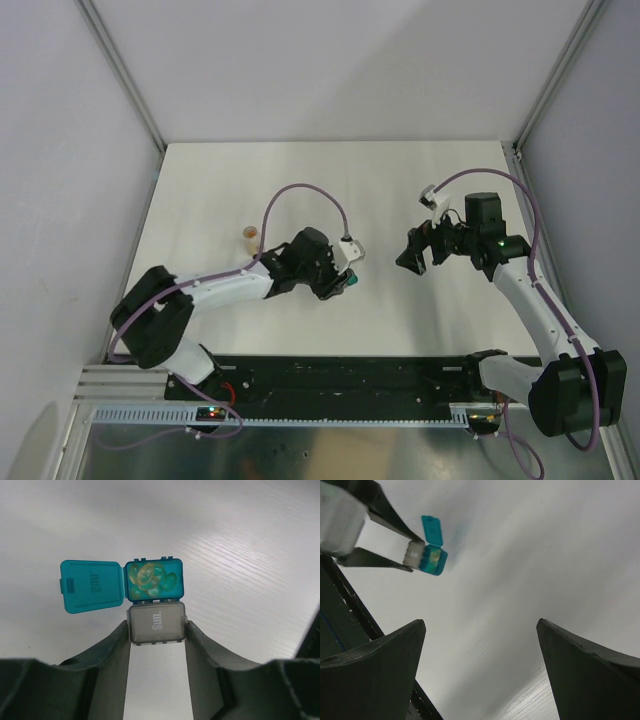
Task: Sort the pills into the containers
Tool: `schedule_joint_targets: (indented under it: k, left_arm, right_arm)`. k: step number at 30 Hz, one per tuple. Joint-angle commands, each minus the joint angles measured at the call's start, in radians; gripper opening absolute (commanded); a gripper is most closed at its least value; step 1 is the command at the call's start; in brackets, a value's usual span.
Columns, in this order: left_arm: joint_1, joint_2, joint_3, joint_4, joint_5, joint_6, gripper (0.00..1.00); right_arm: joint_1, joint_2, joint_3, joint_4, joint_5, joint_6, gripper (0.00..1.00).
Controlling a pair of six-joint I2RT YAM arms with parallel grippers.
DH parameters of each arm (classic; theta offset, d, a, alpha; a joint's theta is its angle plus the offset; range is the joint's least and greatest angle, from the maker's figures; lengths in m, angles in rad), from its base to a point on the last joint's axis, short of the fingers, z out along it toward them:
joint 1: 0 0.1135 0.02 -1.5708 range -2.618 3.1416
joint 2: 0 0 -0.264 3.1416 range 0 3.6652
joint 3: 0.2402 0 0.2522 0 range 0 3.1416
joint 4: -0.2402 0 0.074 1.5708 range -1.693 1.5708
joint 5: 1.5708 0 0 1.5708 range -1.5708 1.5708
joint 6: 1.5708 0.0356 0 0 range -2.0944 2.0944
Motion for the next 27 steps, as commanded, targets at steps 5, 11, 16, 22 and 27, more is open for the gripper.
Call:
schedule_joint_targets:
  k: [5,11,16,22,27]
  left_arm:
    - [-0.007,-0.159,0.196,-0.376,0.273,0.226,0.03]
    - [-0.018,-0.207,0.288,-0.499,0.308,0.256,0.00]
    - [-0.035,-0.217,0.338,-0.548,0.298,0.262,0.00]
    - [-0.050,-0.207,0.373,-0.570,0.291,0.248,0.00]
    - [-0.054,-0.197,0.391,-0.570,0.273,0.226,0.00]
  right_arm:
    - [-0.002,0.049,0.105,0.042,-0.091,0.057,0.99]
    - [0.012,0.146,0.210,0.057,-0.150,0.129,0.98]
    - [0.056,0.201,0.243,0.077,-0.150,0.156,0.98]
    - [0.111,0.243,0.255,0.092,-0.150,0.155,0.98]
    - [0.119,0.249,0.255,0.105,-0.169,0.159,0.98]
